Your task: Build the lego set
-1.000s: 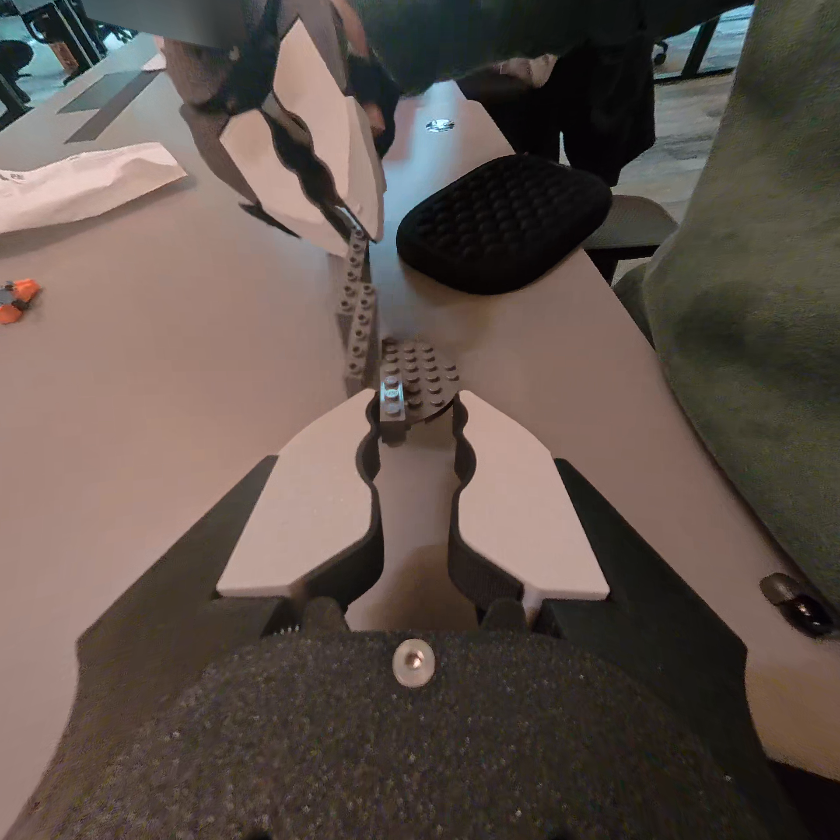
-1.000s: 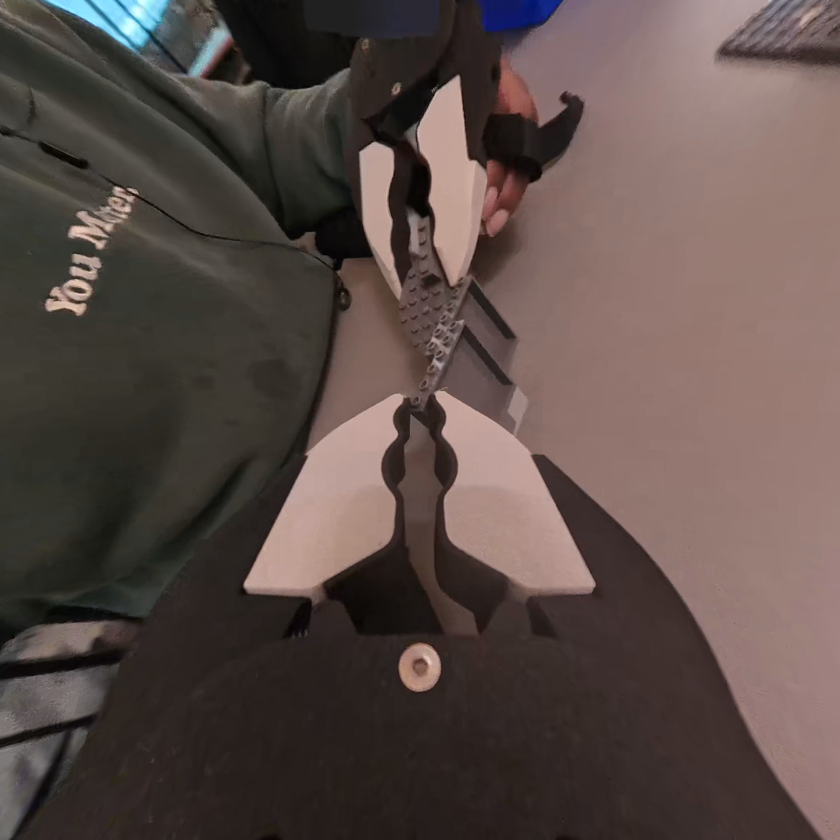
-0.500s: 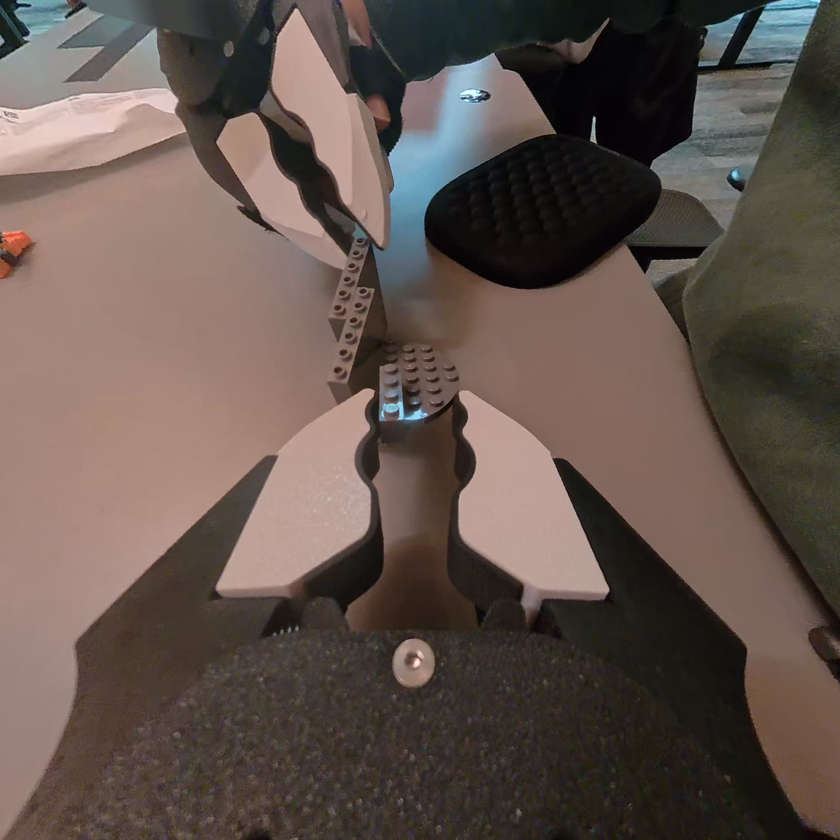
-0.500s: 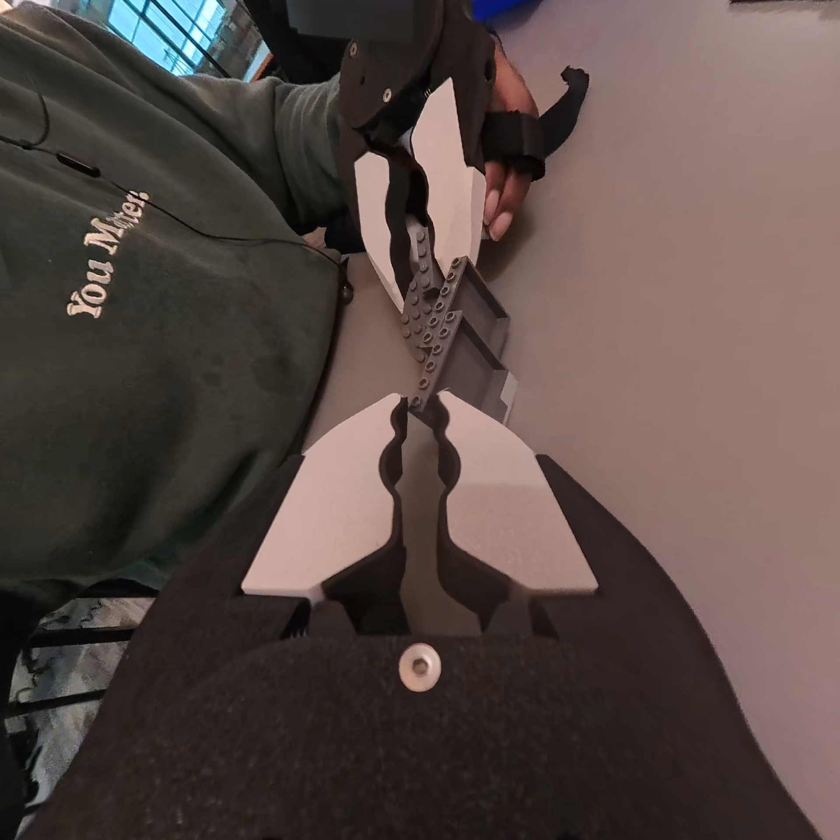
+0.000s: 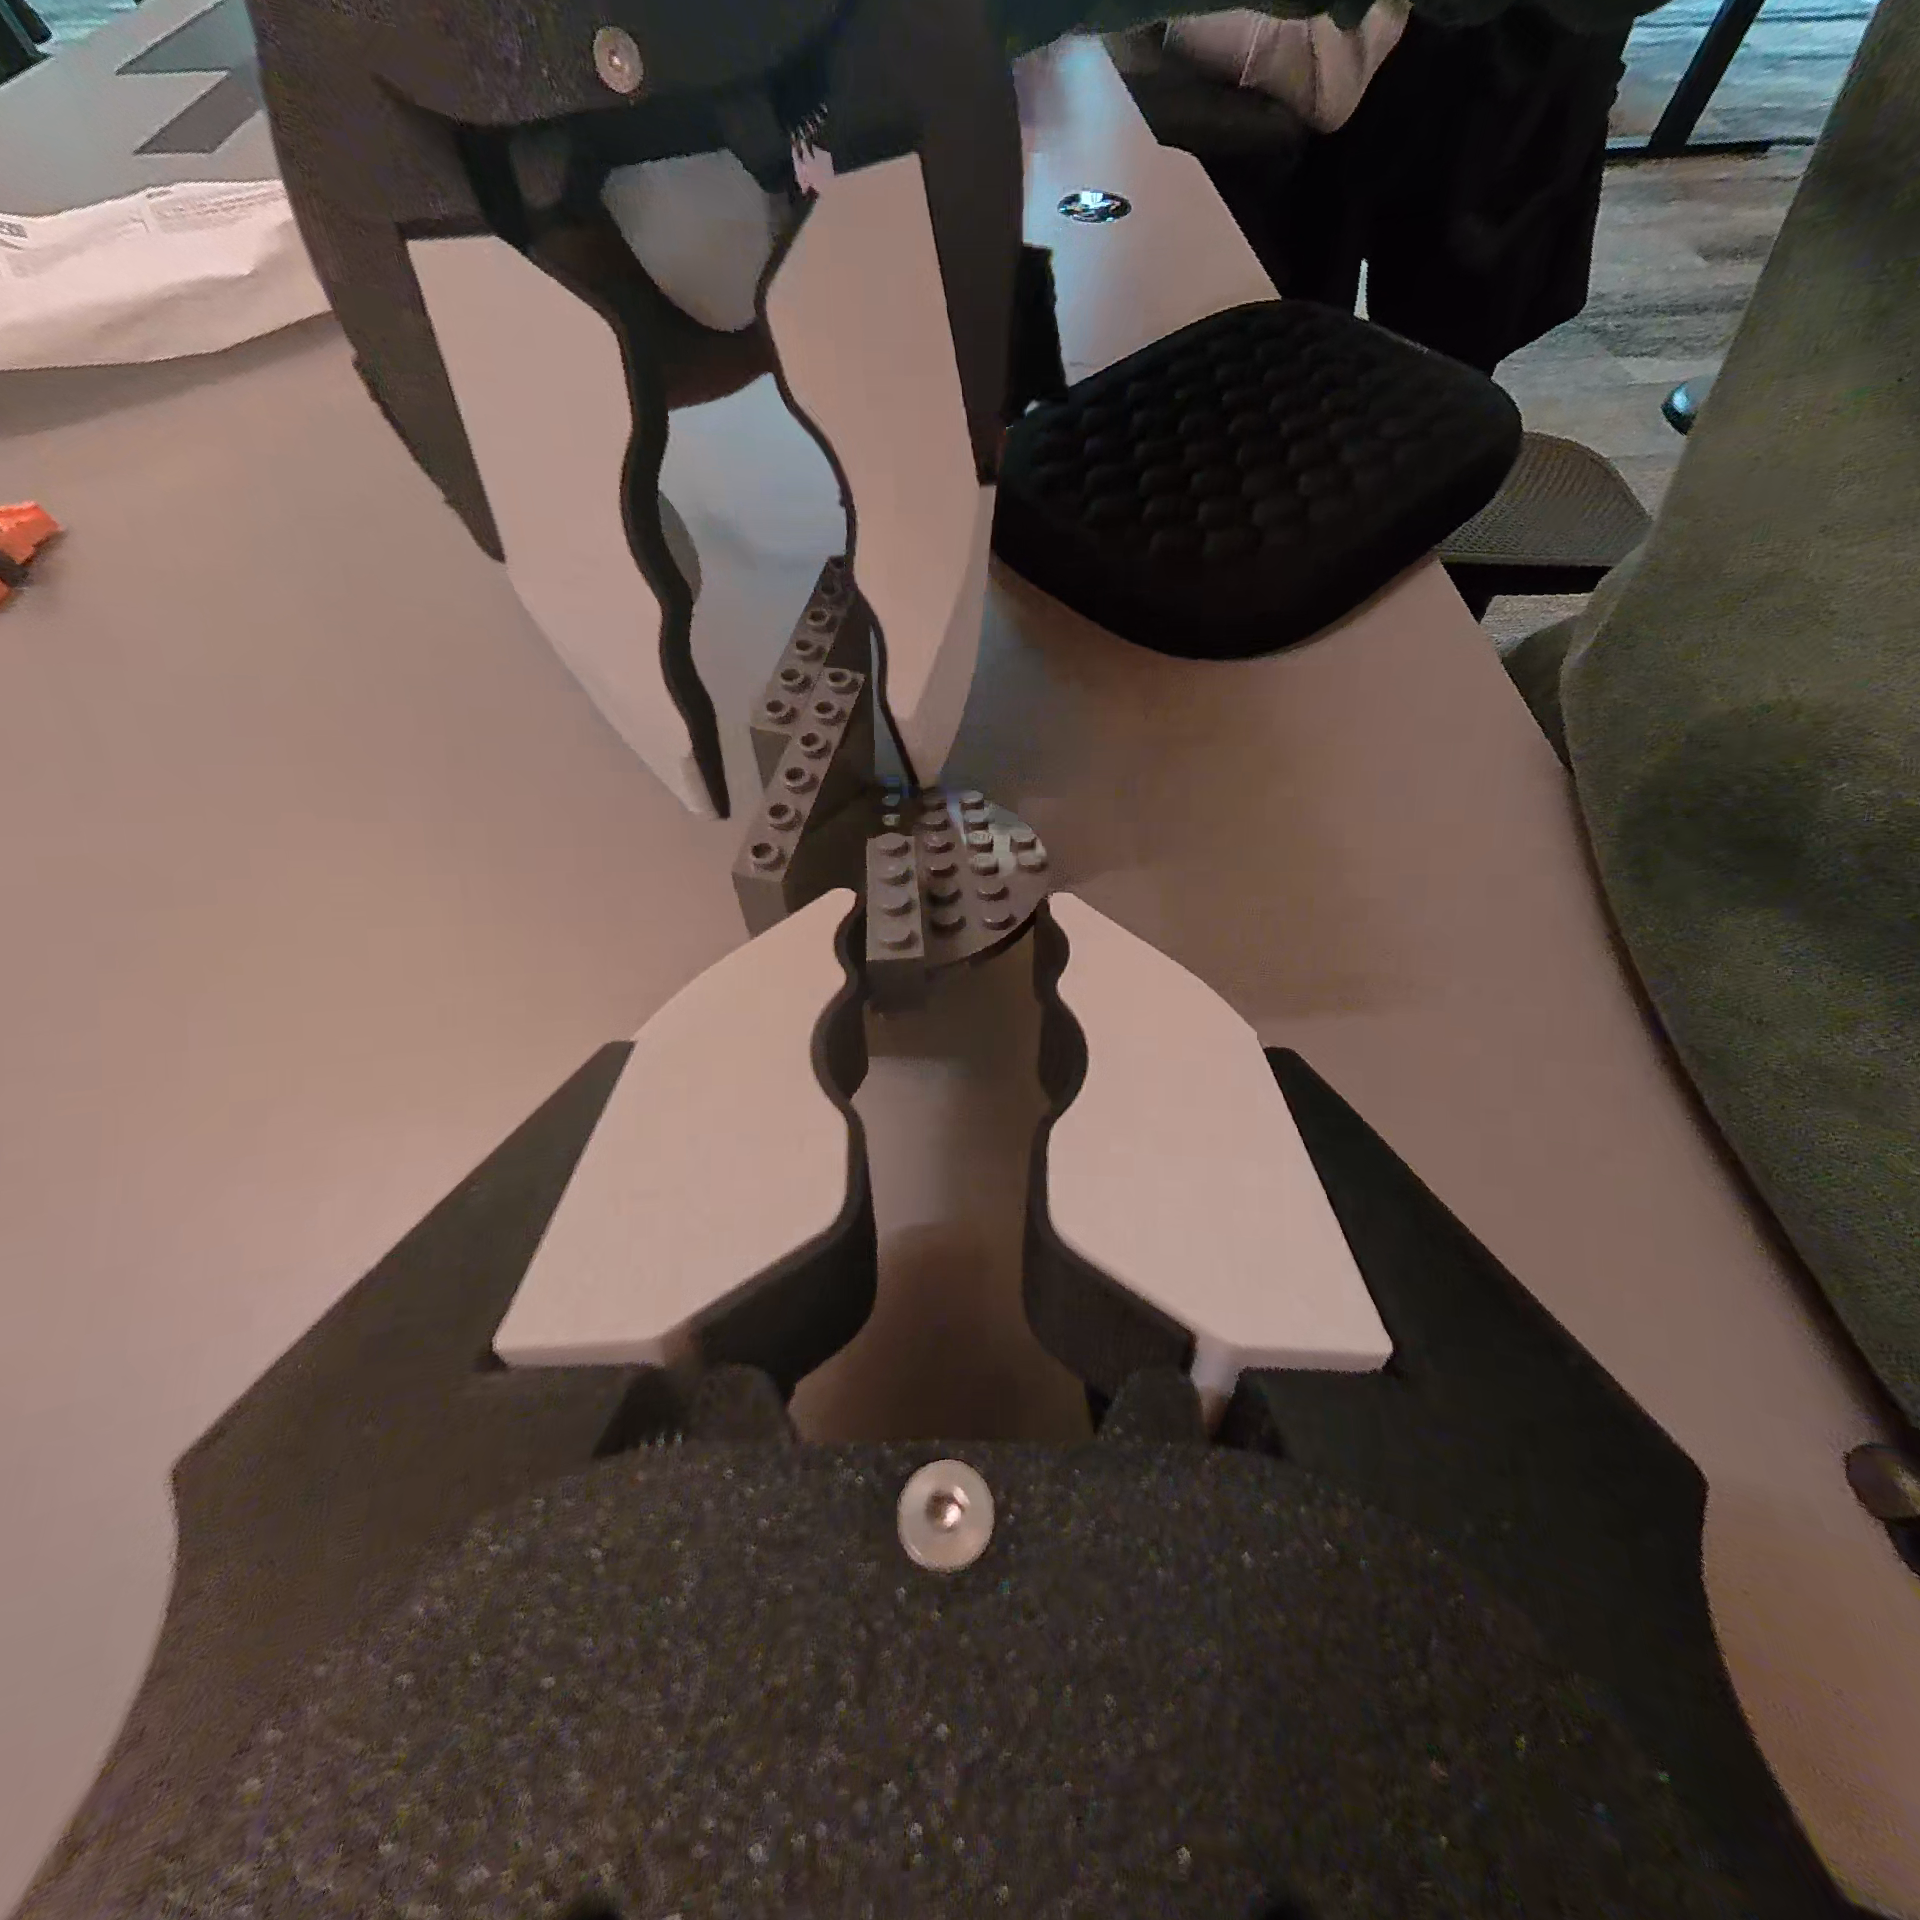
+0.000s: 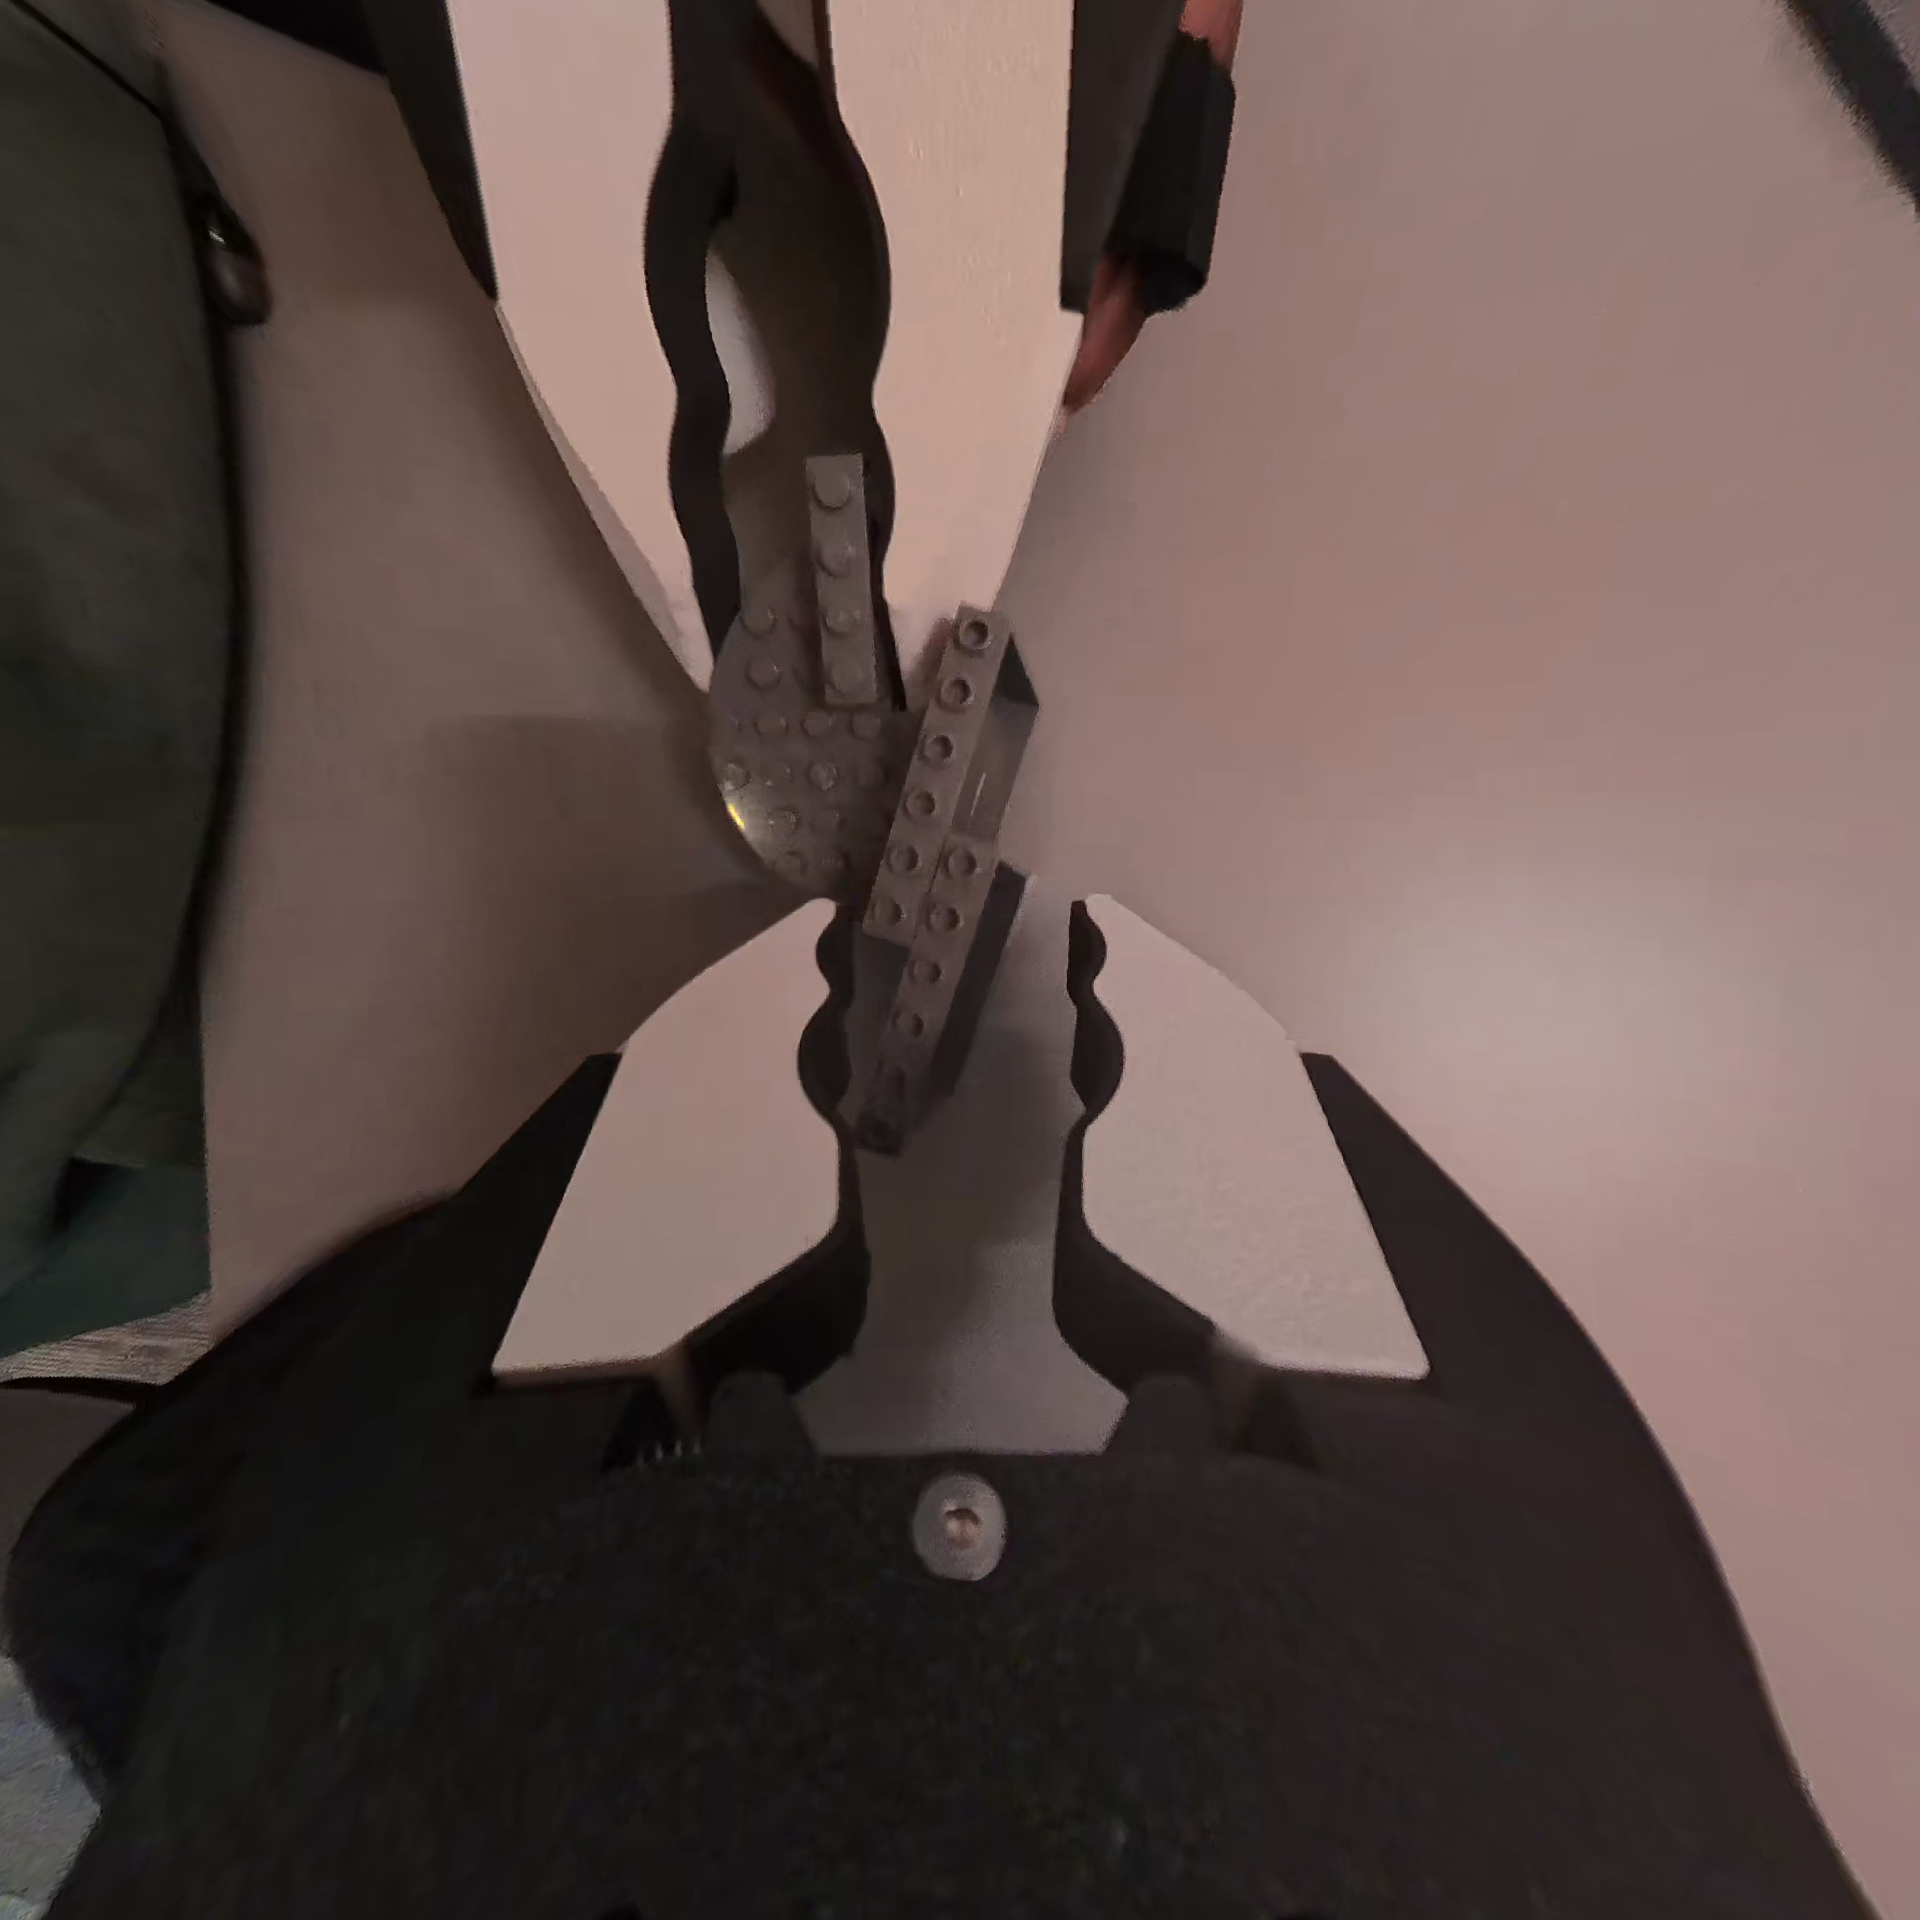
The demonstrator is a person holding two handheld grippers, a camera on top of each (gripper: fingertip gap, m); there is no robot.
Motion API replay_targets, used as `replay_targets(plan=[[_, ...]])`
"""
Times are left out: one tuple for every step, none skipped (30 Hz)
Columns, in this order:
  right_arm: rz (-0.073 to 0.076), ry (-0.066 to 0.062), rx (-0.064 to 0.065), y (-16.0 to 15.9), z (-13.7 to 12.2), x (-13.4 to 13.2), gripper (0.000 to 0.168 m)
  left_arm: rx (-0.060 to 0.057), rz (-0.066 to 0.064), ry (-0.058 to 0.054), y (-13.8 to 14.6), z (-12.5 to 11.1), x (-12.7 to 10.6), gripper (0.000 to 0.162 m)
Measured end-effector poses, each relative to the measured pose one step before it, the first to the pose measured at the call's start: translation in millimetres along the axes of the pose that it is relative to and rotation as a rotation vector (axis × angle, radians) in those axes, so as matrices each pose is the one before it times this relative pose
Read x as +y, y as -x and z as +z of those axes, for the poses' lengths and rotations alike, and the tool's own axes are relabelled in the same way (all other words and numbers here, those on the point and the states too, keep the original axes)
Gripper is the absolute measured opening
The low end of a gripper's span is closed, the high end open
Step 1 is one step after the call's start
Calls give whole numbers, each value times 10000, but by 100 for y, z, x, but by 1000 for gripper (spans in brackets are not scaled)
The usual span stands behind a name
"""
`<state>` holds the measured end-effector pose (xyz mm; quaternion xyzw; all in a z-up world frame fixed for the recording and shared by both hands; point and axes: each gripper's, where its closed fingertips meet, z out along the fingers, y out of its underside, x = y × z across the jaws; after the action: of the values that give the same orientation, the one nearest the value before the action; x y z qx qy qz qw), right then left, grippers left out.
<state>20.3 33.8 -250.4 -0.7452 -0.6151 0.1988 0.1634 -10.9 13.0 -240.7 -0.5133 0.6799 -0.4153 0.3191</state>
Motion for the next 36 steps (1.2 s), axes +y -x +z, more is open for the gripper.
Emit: replay_targets(plan=[[-258, 259, 223, -197, 142, -10, 37, -39, -9, 53, 45, 17, 85, 29], [-257, 208, 104, -34, 202, -23, 33, -136, -3, 99, 216, -14, 155, 29], [-216, 127, -13, 145, 222, -75, 24, -35, 11, 92, 96, -71, 180, 29], [-213, 87, 80, 1, 136, -72, 23, 22, -35, 25, 10, -100, 112, 29], [-191, 87, 133, -151, -34, 30, 22, -84, -38, 8, 115, -90, 90, 29], [-117, 100, 201, -361, -109, 199, 13, 65, 53, 40, -110, -96, 110, 29], [-65, -25, 183, -454, -176, 227, 12, -3, 16, -81, -59, -119, -79, 29], [119, -235, -208, 6, -280, 63, 12, 18, 13, -88, -75, -122, -119, 29], [269, -441, -314, 134, -421, -199, 12, 40, 30, -99, -117, -122, -120, 29], [260, -435, -42, -208, -518, -225, 12, 7, 30, -98, -50, -114, -136, 29], [111, -378, 33, -210, -597, -215, 12, -2, 6, -88, -9, -99, -124, 29], [32, -520, -84, 84, -688, -487, 12, 26, -31, -107, -17, -84, -161, 29], [65, -739, -199, 339, -748, -899, 12, 71, -58, -147, -59, -83, -224, 29], [99, -742, -239, 445, -716, -1033, 12, 89, -74, -132, -76, -52, -205, 29], [62, -651, -217, 465, -594, -1006, 12, 95, -63, -123, -84, -40, -182, 29], [45, -553, -180, 423, -431, -897, 12, 114, -49, -165, -130, -42, -225, 29], [67, -412, -148, 351, -230, -712, 12, 152, -72, -220, -184, -73, -317, 29], [54, -222, -123, 297, -25, -444, 12, 152, -96, -223, -183, -71, -338, 29], [-47, -46, -86, 276, 150, -165, 12, 118, -88, -219, -125, -101, -340, 29], [-154, 41, -21, 220, 240, -50, 12, 97, -100, -186, -89, -93, -293, 29], [-179, 73, -45, 268, 300, -15, 12, 96, -111, -167, -88, -107, -264, 29], [-125, 183, -55, 223, 327, 93, 12, 69, -93, -154, -48, -97, -235, 29], [-127, 275, -17, 134, 328, 193, 12, 49, -60, -97, -43, -82, -144, 29], [-121, 291, 21, 56, 278, 217, 12, 44, -22, -37, -38, -54, -52, 29], [-57, 179, -30, 67, 178, 59, 12, 36, -13, 77, -42, 8, 144, 29], [5, 98, -51, 65, 94, -50, 12, 51, -17, -56, -88, 15, -55, 29], [16, 60, -65, 55, 40, -103, 12, 73, -21, 9, -114, 10, -13, 29], [5, 39, -72, 77, 24, -103, 12, 61, 13, -17, -120, -2, -54, 29], [9, 38, -68, 72, 15, -84, 12, 43, -14, -17, -76, -13, -45, 29], [15, 23, -56, 39, 22, -78, 12, 48, -30, -20, -65, -20, -40, 29], [36, -21, -59, 46, 27, -88, 12, 63, -35, -28, -86, -36, -46, 29], [74, -71, -87, 71, 7, -125, 12, 77, -22, -43, -105, -46, -70, 29], [105, -89, -73, 45, -8, -119, 12, 34, -14, -35, -64, -46, -68, 29], [83, -110, -48, 40, -26, -140, 12, 16, 29, -44, -65, -42, -93, 28], [73, -135, -52, 70, -20, -158, 12, 37, 21, -45, -90, -48, -104, 29], [92, -117, -45, 71, -14, -127, 12, 47, 3, -51, -96, -47, -94, 28]])
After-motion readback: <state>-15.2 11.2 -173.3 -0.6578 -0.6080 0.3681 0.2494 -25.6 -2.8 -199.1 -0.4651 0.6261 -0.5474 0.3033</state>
